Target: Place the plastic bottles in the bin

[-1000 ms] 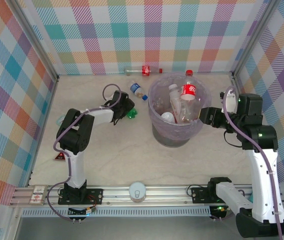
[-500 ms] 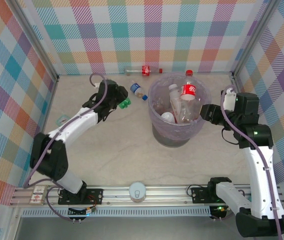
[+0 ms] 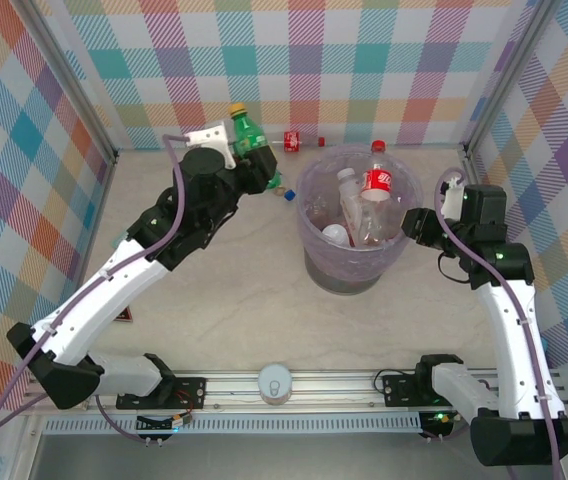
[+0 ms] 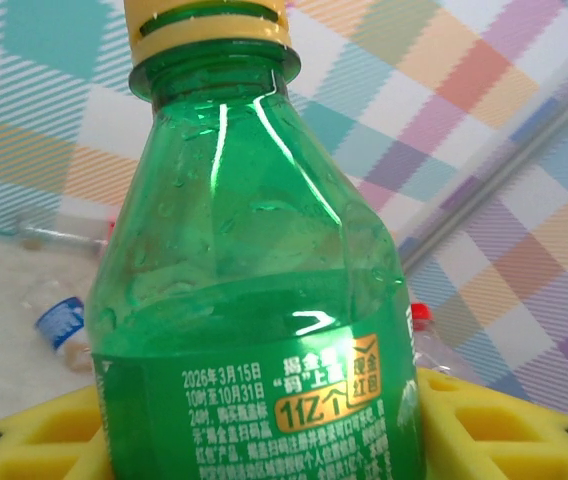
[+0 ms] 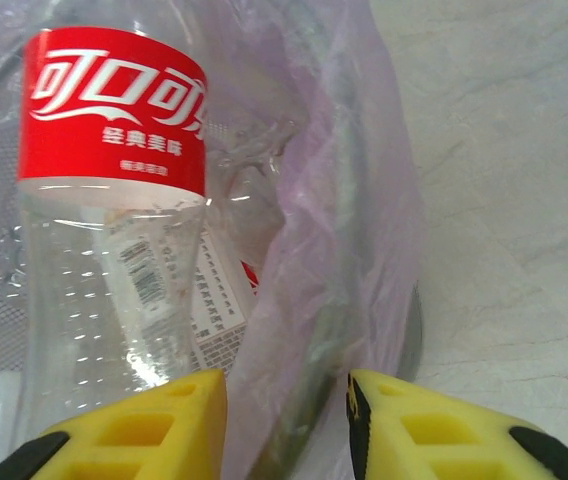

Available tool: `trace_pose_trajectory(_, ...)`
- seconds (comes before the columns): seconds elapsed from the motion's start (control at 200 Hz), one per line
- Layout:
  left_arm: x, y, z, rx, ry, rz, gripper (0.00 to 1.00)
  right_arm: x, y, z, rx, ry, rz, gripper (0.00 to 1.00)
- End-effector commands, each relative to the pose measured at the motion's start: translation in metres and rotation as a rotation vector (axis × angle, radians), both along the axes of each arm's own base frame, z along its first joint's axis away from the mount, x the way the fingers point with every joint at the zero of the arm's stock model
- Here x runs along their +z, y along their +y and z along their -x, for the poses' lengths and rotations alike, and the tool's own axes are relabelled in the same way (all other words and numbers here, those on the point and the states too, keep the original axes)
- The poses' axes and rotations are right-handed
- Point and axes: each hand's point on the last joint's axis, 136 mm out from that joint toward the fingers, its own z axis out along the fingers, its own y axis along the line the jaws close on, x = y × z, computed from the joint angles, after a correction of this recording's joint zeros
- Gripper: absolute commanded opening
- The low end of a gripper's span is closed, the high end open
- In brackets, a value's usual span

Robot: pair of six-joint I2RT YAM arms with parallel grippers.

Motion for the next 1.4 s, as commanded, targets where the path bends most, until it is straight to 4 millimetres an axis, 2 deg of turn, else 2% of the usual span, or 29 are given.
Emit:
trace_pose_trajectory(0.0,-0.002,-0.037,0.007,-0.110,-0.010,-0.097,0.40,0.002,-0.001,-0.004,-0.005,-0.020,-0.004,0.37)
trace_pose_trajectory(0.09,-0.005,-0.063,0.010,-0.180,0.005,-0.104,0.38,0.004,0.002,-0.005,0.006,-0.030,-0.016,0.35)
trace_pose_trajectory(0.175,-0.023,-0.093,0.009,-0.246,0.038,-0.124,0.38,0.005,0.005,-0.006,0.015,-0.041,-0.035,0.35)
trace_pose_trajectory(0.26,-0.043,-0.113,0.007,-0.280,0.089,-0.163,0.38,0.004,0.007,-0.006,0.024,-0.037,-0.043,0.35)
trace_pose_trajectory(0.345,-0.059,-0.124,0.003,-0.298,0.126,-0.175,0.39,0.004,0.007,-0.005,0.024,-0.035,-0.042,0.35)
trace_pose_trajectory(0.58,-0.082,-0.138,0.000,-0.329,0.169,-0.202,0.52,0.004,0.007,-0.008,0.030,-0.037,-0.034,0.35)
trace_pose_trajectory(0.615,-0.083,-0.141,0.001,-0.341,0.169,-0.206,0.56,0.004,0.006,-0.008,0.028,-0.037,-0.030,0.35)
trace_pose_trajectory(0.71,-0.081,-0.141,0.001,-0.347,0.163,-0.214,0.78,0.003,0.006,-0.009,0.026,-0.037,-0.026,0.35)
trace_pose_trajectory(0.82,-0.073,-0.134,0.001,-0.328,0.135,-0.230,0.91,0.003,0.006,-0.013,0.028,-0.038,-0.029,0.34)
trace_pose_trajectory(0.9,-0.066,-0.127,0.000,-0.302,0.097,-0.240,0.94,0.000,0.007,-0.015,0.031,-0.029,-0.032,0.34)
trace_pose_trajectory(1.055,-0.056,-0.100,-0.006,-0.192,0.049,-0.300,0.92,0.002,0.004,-0.016,0.022,-0.038,-0.012,0.34)
trace_pose_trajectory(1.195,-0.061,-0.076,-0.007,-0.110,0.053,-0.357,0.70,0.006,0.002,-0.021,0.016,-0.045,0.006,0.33)
trace_pose_trajectory(1.275,-0.070,-0.078,-0.006,-0.126,0.068,-0.356,0.61,0.007,0.002,-0.023,0.018,-0.046,0.003,0.32)
trace_pose_trajectory(1.395,-0.083,-0.103,-0.001,-0.231,0.087,-0.342,0.54,0.007,0.003,-0.024,0.021,-0.043,0.000,0.32)
